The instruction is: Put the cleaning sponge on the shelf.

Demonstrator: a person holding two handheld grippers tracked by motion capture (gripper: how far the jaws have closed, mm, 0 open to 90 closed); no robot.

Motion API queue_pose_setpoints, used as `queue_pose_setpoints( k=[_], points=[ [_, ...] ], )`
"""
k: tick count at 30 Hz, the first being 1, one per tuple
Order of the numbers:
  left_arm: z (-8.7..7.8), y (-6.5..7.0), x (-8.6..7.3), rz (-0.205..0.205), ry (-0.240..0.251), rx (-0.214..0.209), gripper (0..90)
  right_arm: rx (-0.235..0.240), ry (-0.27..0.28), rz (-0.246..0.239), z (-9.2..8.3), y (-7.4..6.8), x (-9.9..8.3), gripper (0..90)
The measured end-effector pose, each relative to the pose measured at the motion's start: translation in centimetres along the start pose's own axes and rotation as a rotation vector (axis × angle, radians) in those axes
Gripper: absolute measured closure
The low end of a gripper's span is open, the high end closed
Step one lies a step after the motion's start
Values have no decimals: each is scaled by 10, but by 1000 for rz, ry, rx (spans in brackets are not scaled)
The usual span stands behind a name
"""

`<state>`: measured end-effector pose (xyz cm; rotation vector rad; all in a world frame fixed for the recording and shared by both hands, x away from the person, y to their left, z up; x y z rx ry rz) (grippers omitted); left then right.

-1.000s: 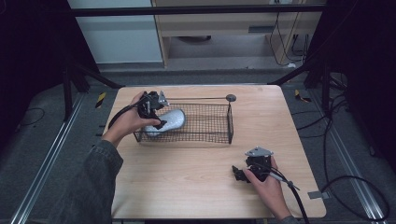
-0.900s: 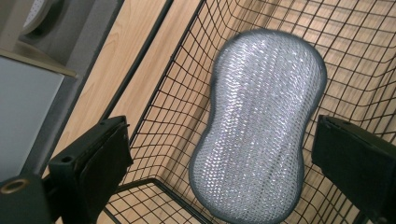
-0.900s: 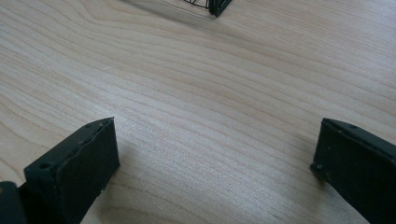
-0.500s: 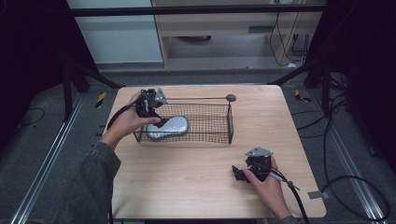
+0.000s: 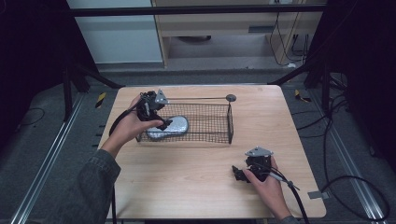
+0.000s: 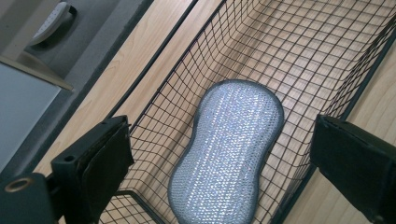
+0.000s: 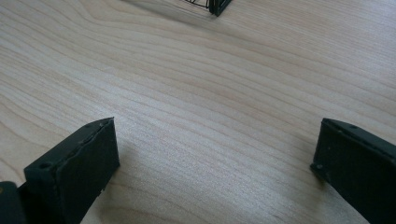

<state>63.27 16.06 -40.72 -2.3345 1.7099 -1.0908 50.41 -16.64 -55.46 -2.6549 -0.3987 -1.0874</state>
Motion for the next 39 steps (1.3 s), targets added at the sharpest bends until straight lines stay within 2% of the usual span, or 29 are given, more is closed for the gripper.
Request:
queue_pose_setpoints(
  k=[9, 17, 18, 22, 29, 33, 35, 39],
  points=[
    [-6, 16, -2, -46, 3, -6, 45, 0, 0, 1, 0, 0, 0, 4],
    [-17, 30, -6, -110, 35, 2, 39, -1, 0, 1, 0, 0, 0, 4],
    [-19, 31, -7, -102, 28, 1, 38, -1, 1, 1, 0, 0, 0, 4],
    [-28, 41, -11, -131, 58, 16, 36, -1, 2, 3, 0, 0, 0, 5],
    [-41, 54, -22, -175, 55, 61, 47, -3, 2, 1, 0, 0, 0, 5],
    [-46, 65, -30, -183, 67, 58, 45, -2, 2, 1, 0, 0, 0, 5],
    [-48, 73, -35, -178, 70, 34, 44, -2, 2, 3, 0, 0, 0, 5],
    [-52, 83, -48, -212, 86, 28, 46, -1, 2, 2, 0, 0, 0, 5]
  ],
)
Point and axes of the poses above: each handheld gripper's, and its own axes: z roughly forward along the jaws, x roughly out of its top, y roughly to its right, the point moved 6 cm from there along z, roughly forward along the jaws, and after that the axes turned 10 degrees about z, right-handed, at the moved point
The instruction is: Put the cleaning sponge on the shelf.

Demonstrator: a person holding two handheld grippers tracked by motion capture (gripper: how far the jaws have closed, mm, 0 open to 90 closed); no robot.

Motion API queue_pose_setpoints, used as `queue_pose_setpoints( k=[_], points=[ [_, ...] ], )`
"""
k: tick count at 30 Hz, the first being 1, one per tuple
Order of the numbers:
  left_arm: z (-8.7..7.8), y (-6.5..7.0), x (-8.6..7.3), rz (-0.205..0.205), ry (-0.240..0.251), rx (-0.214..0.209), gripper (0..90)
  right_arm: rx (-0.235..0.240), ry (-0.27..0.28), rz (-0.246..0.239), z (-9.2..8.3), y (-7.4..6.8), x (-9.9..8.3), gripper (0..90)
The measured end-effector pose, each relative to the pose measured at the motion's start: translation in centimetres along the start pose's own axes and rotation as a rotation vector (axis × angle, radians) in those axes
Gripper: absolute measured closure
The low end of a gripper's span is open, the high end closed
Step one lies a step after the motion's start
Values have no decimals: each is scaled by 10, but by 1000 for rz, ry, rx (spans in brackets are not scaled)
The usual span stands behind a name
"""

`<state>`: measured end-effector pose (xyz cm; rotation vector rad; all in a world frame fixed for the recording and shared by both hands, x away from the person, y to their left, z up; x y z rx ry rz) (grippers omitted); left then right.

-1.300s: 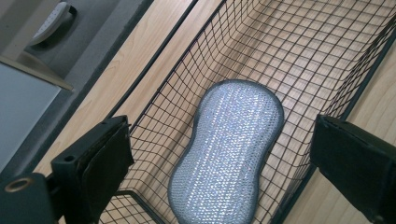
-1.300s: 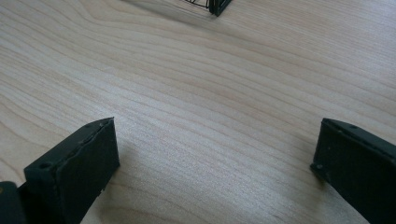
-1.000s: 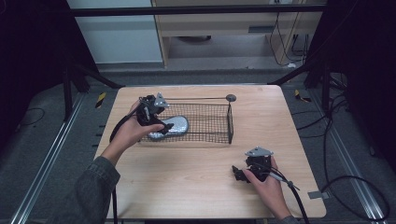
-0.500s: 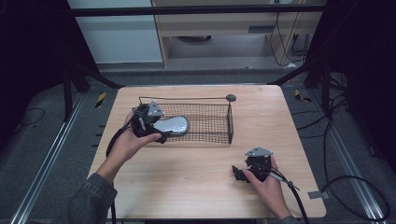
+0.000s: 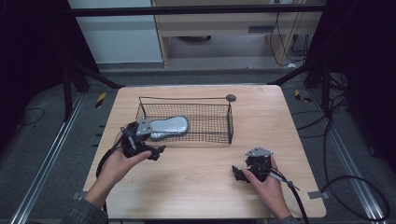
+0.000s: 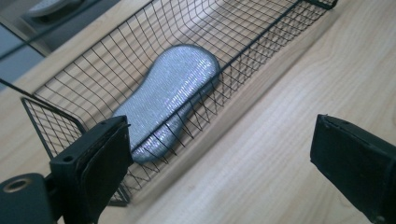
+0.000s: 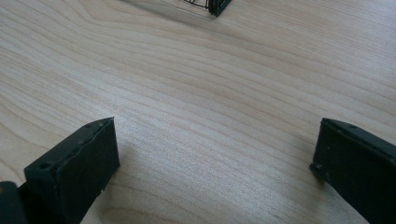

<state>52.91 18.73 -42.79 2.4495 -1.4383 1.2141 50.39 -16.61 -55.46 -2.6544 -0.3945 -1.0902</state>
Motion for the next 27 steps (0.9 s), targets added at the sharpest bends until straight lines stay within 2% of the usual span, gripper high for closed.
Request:
queue_pose_setpoints(
  k=[4, 6, 9, 11, 12, 17, 19, 22, 24, 27],
  points=[
    [-1, 8, -12, -9, -4, -4, 46, 0, 0, 0, 0, 0, 0, 5],
    [2, 14, -17, -32, 10, -21, 47, -1, 0, -1, 0, 0, 0, 5],
    [7, 21, -28, -71, 18, -13, 52, -1, 1, 1, 0, 0, 0, 6],
    [9, 26, -37, -74, -2, -27, 51, -1, 1, 0, 0, 0, 0, 6],
    [9, 27, -43, -71, -16, -21, 50, -1, 1, 1, 0, 0, 0, 6],
    [16, 23, -74, -119, -73, 17, 51, -1, 1, 1, 0, 0, 0, 6],
    [19, 19, -84, -153, -82, 24, 51, -2, 1, 1, 0, 0, 0, 6],
    [23, 10, -98, -176, -114, 45, 52, -2, 1, 1, 0, 0, 0, 6],
    [25, 6, -104, -220, -101, 27, 51, -2, 1, 1, 0, 0, 0, 6],
    [27, 0, -112, -231, -114, 48, 51, -1, 0, 1, 0, 0, 0, 6]
  ],
)
Point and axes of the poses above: each handheld gripper's, and its own axes: z roughly forward along the jaws, x roughly out of its top, y roughly to its right, the point moved 6 cm from there along z, roughly forward along the jaws, and after that the axes turned 10 degrees about z, right-handed, at the moved point
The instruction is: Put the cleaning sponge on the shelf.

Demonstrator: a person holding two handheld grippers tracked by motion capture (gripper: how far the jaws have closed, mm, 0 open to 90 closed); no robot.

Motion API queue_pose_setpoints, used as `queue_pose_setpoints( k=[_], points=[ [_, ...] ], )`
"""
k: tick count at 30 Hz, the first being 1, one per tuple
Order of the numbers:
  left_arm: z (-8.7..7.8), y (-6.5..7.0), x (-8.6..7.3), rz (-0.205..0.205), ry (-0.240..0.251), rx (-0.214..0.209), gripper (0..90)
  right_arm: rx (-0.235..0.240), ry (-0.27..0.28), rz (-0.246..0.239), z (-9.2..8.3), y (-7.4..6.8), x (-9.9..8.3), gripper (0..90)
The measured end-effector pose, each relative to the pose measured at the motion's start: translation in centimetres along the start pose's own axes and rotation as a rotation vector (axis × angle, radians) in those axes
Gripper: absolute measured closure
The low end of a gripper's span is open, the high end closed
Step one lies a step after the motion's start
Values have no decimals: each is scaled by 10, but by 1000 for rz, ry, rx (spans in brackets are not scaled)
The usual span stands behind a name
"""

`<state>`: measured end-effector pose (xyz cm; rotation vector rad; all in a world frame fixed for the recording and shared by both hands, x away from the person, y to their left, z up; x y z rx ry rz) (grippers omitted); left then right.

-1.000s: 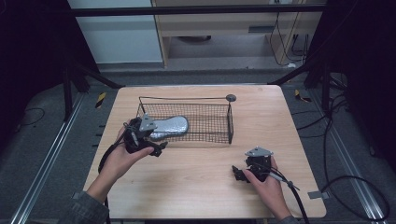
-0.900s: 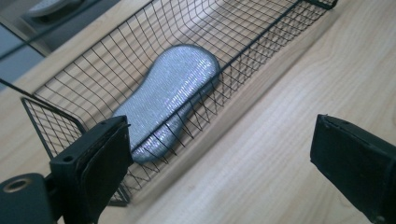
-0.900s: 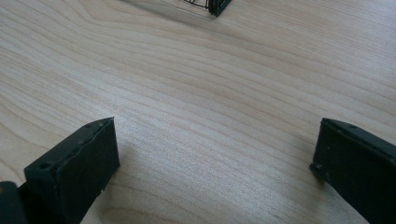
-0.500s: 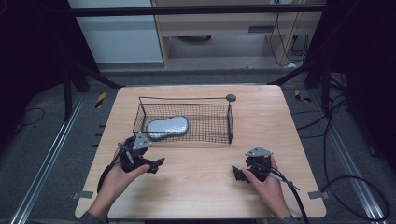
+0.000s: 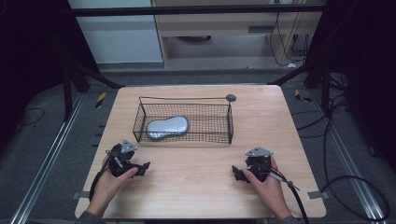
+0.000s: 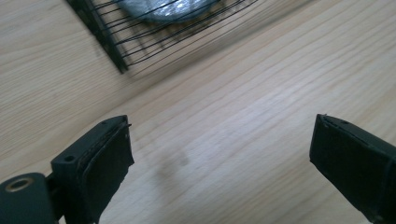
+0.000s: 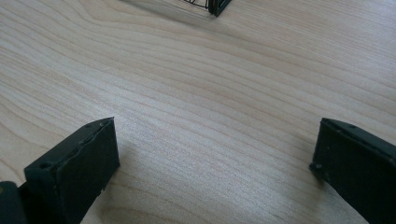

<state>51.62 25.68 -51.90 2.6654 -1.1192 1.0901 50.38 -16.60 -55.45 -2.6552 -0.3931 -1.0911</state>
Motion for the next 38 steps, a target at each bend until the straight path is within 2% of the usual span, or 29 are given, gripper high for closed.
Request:
queue_pose_setpoints(
  k=[5, 8, 10, 19, 22, 25, 29, 33, 38],
  points=[
    [5, -16, -10, -53, 4, 23, 50, 1, 0, -1, 0, 0, 0, 6],
    [7, -23, -15, -102, 16, 16, 50, 1, 0, -1, 0, 0, 0, 6],
    [8, -26, -18, -103, 7, 31, 51, 1, 0, -1, 0, 0, 0, 6],
    [18, -36, -25, -134, 1, 45, 47, 1, -1, -2, 0, 0, 0, 5],
    [20, -38, -26, -149, 4, 38, 47, 1, -1, -1, 0, 0, 0, 5],
    [24, -39, -27, -143, -5, 40, 45, 1, -1, -1, 0, 0, 0, 5],
    [27, -39, -27, -148, 13, 36, 20, 1, -1, -1, 0, 0, 0, 5],
    [29, -39, -28, -150, 65, 39, 0, 0, -1, -1, 0, 0, 0, 5],
    [29, -39, -28, -149, 63, 41, 0, -7, -1, 11, 1, -1, 0, 3]
  ],
)
Point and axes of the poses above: each handheld gripper's, and its own axes: z roughly forward along the jaws, x roughly out of its top, y roughly to its right, the point moved 6 cm from there along z, roughly forward along the jaws, and after that the axes turned 10 degrees about z, right-handed, at the moved point
